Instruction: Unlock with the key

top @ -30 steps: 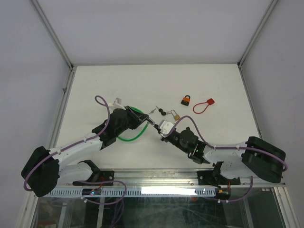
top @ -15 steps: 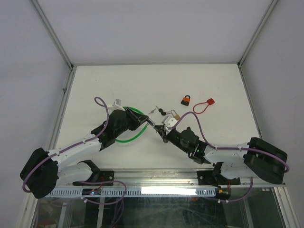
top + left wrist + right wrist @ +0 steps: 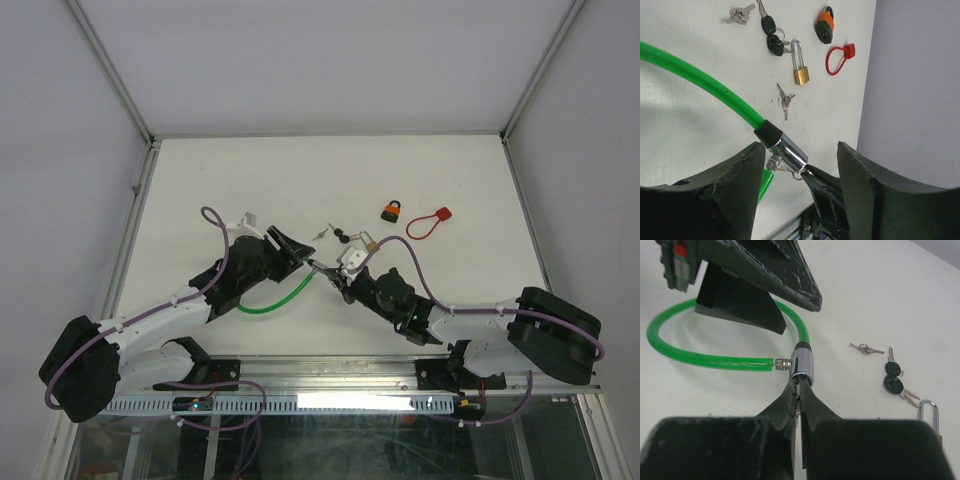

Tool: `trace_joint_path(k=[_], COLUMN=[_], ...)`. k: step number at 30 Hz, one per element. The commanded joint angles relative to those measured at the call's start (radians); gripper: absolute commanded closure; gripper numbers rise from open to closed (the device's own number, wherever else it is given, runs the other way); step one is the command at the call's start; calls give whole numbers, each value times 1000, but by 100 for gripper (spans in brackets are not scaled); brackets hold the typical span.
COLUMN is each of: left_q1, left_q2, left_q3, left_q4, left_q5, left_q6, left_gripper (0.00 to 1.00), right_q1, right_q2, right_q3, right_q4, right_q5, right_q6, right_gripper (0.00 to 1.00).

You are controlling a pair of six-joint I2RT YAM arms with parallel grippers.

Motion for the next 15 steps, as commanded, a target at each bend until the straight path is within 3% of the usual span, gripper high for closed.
trace_joint_path(k=[1,5,15], left_q1=[-3,-3,-5], left_q2=[-64,-78,35], left_q3=[-18,-29,-30], left_q4=[28,5,-37], left_q5=[25,54,157], left_q6=[87,174,275], left_gripper=[37,31,34], right_q1=[1,2,-11], right_q2=[16,36,60], right_q3=[30,33,50], right_q4=[52,48,11], right_q5=[-9,-15,-12], right_q6=[4,7,49], right_gripper=[100,100,100])
